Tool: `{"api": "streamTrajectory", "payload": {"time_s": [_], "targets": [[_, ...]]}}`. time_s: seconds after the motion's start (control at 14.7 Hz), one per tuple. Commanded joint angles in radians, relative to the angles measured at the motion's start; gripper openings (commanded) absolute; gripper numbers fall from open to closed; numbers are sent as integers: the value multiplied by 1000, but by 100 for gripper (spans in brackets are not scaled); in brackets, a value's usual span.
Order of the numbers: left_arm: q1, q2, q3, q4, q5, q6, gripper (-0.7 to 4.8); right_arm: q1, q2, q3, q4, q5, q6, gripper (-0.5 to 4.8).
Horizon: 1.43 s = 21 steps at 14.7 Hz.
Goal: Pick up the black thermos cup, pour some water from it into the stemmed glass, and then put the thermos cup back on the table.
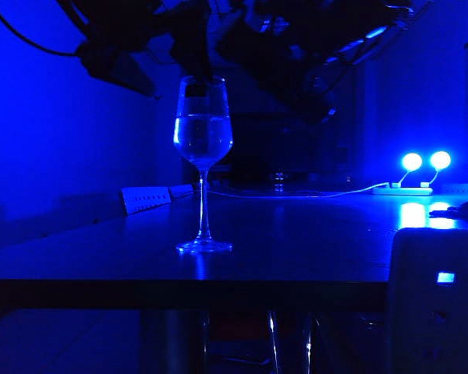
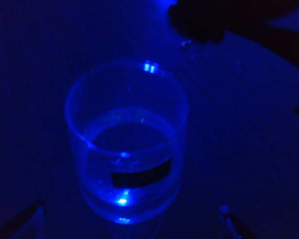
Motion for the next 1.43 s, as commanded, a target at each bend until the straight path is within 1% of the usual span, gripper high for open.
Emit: {"api": "streamTrajectory", "payload": {"time_s": [0.07, 0.14, 0.34, 0.48, 0.54, 0.89, 1.09, 1.29, 1.43], "targets": [[0, 0, 3, 13, -4, 14, 479, 22, -6, 13, 75, 55, -100, 84], [0, 0, 3, 11, -4, 14, 479, 23, 0, 13, 75, 71, -150, 84], [0, 0, 3, 3, -4, 14, 479, 23, 6, 13, 91, 76, -156, 84], [0, 0, 3, -3, -4, 14, 479, 22, 19, 13, 145, 77, -162, 84], [0, 0, 3, -3, -4, 14, 479, 22, 19, 13, 147, 76, -169, 84], [0, 0, 3, -9, -19, 15, 479, 22, 19, 13, 153, 76, -285, 84], [0, 0, 3, -10, -19, 15, 479, 22, 19, 13, 154, 76, -295, 84], [1, 0, 3, -13, -22, 15, 479, 22, 19, 13, 173, 71, -367, 84], [1, 0, 3, -19, -23, 15, 479, 22, 19, 13, 203, 72, -367, 84]]}}
